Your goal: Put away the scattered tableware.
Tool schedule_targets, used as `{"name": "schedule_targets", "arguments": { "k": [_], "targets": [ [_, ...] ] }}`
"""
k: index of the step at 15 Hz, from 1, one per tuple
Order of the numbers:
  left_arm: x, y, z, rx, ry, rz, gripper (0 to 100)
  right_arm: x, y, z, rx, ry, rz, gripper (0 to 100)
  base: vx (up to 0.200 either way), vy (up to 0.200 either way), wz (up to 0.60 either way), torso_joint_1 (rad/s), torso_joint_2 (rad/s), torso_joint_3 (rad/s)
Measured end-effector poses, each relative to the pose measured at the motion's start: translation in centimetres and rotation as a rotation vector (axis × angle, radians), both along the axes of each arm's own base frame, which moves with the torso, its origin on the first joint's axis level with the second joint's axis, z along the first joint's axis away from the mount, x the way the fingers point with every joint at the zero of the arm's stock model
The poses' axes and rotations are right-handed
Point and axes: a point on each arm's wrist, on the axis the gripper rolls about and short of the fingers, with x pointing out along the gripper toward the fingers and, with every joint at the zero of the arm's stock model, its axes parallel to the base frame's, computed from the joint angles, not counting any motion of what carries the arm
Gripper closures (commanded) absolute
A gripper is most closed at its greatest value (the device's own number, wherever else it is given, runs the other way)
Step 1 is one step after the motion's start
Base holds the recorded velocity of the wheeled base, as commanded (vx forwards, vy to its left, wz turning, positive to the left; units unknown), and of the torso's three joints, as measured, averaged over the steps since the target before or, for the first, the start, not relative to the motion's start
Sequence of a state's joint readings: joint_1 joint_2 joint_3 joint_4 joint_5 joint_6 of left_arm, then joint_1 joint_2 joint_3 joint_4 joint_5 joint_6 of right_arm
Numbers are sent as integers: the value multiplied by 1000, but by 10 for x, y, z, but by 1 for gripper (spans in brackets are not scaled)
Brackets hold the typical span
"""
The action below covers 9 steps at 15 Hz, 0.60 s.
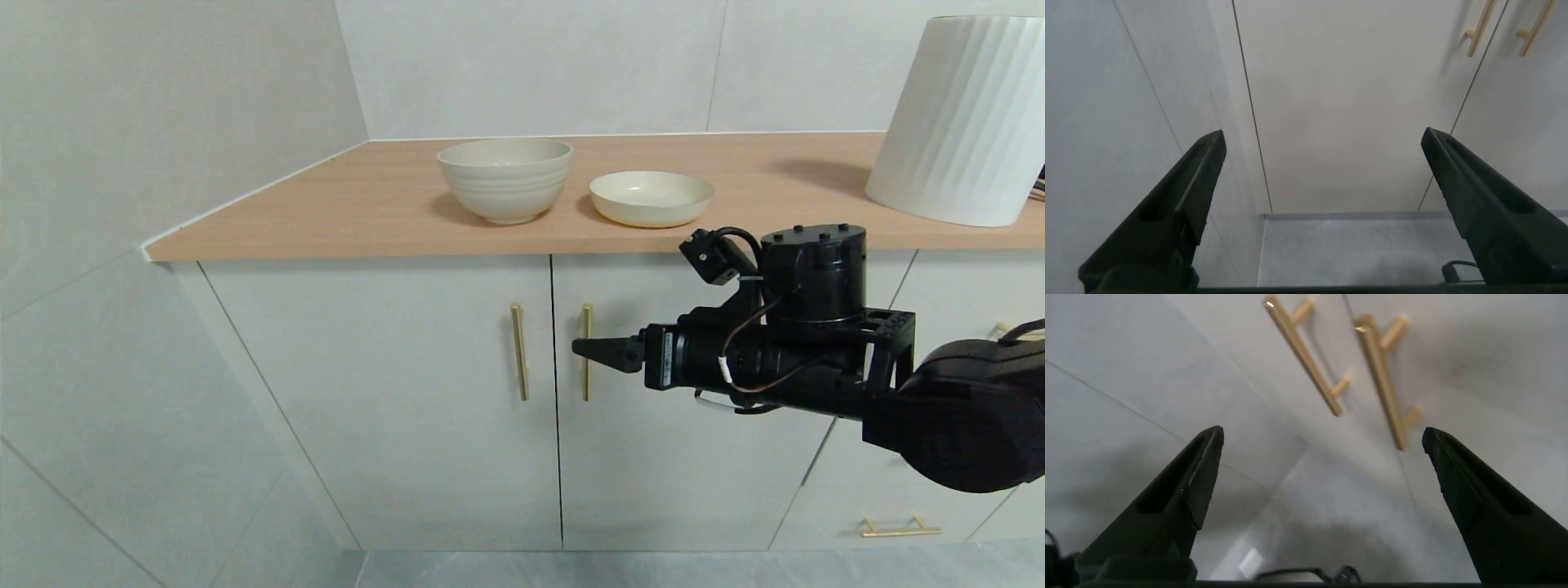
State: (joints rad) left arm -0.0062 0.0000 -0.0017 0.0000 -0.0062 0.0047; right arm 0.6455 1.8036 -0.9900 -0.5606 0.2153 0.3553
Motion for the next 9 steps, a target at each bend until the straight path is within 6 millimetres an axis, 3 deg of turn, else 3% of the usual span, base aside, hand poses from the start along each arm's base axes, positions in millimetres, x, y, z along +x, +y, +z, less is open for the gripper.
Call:
{"name": "schedule_targets", "arguments": {
  "k": [4,9],
  "targets": [
    [0,0,0,-1,0,0,0,9,10,-8,38,-36,-5,0,0,0,0,0,0,0],
    [0,0,0,-1,0,-1,0,25,26,-35,67,-43,-33,0,0,0,0,0,0,0]
  ]
}}
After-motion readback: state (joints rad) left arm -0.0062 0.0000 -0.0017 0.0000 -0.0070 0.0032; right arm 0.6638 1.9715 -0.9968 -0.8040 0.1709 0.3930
